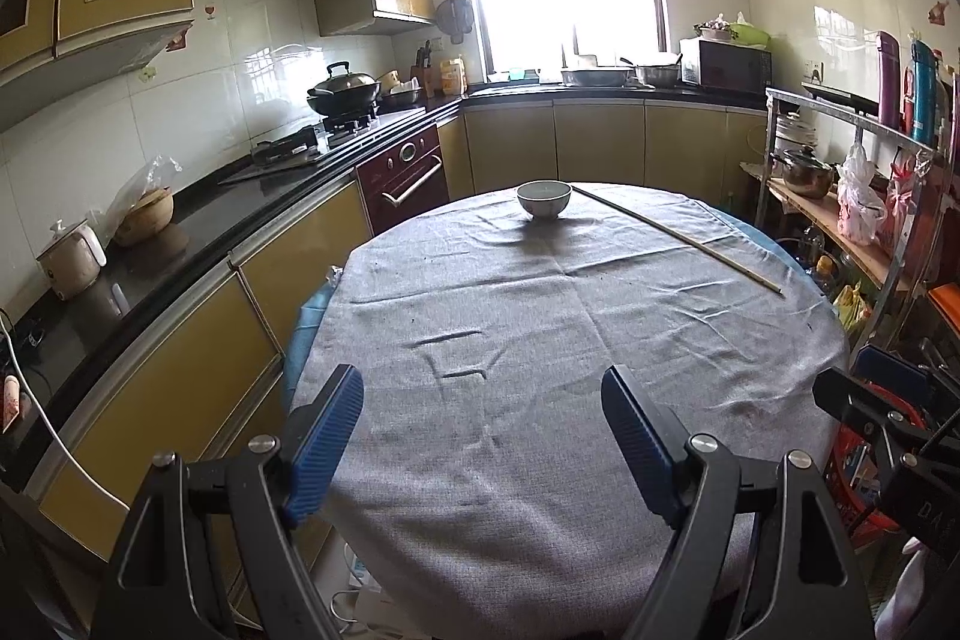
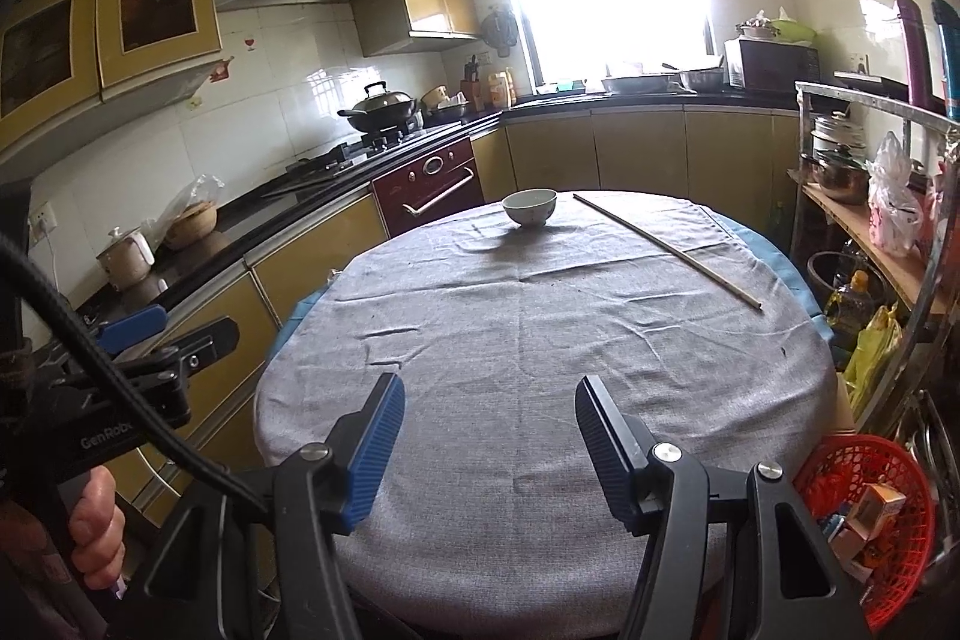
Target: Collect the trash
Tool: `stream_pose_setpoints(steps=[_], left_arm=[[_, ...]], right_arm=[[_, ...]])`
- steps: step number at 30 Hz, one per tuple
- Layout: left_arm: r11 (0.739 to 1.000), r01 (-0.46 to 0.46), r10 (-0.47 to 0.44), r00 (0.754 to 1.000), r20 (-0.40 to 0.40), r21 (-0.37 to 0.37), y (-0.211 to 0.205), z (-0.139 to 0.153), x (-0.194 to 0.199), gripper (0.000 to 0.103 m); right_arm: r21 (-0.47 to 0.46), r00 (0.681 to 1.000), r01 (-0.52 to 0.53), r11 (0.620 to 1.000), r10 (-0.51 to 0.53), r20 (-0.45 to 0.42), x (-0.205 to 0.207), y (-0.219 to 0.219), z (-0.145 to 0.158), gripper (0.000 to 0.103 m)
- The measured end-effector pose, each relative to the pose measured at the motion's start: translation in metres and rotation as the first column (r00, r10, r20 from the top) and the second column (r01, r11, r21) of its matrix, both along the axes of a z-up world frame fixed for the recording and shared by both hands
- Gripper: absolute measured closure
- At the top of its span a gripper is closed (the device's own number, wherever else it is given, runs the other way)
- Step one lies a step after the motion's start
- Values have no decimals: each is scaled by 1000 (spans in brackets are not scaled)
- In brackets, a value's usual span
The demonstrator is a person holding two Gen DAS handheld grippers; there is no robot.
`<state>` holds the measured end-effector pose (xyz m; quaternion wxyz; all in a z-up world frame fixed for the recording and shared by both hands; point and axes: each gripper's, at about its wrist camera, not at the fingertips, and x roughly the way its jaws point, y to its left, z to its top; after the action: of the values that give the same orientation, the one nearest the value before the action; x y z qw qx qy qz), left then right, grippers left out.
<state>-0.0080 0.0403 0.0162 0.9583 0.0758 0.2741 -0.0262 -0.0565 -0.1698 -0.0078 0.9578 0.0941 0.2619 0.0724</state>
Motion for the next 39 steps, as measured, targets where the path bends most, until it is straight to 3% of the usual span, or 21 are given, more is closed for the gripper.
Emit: stream_pose_setpoints(steps=[39], left_arm=[[1000, -7, 7, 1000, 12, 2, 1, 1, -4, 21]], right_arm=[[3, 1000, -2, 1000, 2, 1, -4, 2, 0, 40]])
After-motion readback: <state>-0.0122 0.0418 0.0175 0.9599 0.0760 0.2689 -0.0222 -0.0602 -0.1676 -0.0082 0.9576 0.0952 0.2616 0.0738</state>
